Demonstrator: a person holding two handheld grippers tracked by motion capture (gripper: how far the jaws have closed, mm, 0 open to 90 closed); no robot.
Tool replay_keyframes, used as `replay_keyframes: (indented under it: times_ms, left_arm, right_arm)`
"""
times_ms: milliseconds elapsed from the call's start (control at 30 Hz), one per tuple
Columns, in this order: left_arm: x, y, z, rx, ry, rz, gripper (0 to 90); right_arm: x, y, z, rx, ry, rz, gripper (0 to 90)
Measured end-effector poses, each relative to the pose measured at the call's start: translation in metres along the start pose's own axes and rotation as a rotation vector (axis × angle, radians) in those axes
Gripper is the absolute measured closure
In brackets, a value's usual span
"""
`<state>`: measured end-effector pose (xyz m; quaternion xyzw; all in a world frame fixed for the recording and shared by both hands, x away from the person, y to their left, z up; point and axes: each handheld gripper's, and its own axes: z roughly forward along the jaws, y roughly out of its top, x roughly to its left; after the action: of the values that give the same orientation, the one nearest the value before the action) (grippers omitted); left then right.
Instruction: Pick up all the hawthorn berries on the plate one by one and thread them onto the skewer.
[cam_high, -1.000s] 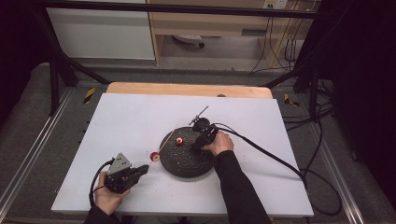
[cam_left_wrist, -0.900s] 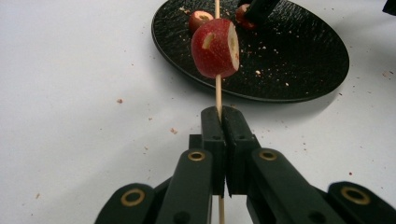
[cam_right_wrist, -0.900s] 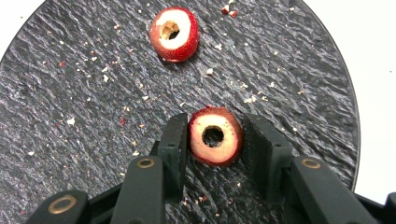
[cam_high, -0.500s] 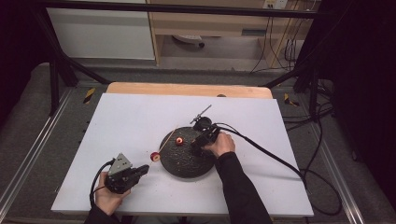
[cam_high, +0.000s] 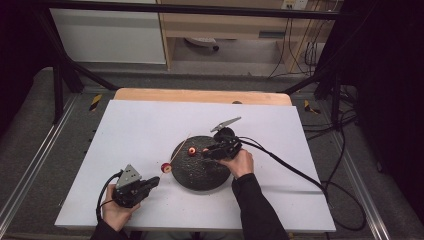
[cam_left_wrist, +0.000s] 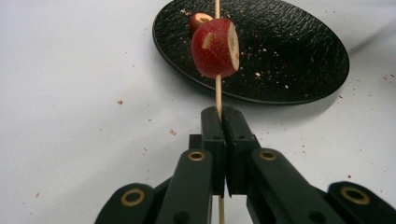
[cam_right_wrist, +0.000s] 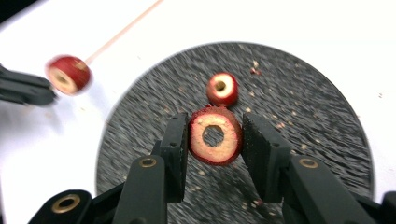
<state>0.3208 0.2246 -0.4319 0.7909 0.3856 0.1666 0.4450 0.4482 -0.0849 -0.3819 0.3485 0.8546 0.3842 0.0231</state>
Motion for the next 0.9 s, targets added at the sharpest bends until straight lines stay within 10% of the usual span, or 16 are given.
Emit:
replay_keyframes:
  times_ms: [900]
  left_arm:
    - [-0.007, 0.002, 0.0, -0.02, -0.002, -0.001, 88.1]
  right_arm:
    - [0.005, -0.059, -0.015, -0.501, 0.11, 0.24, 63.0]
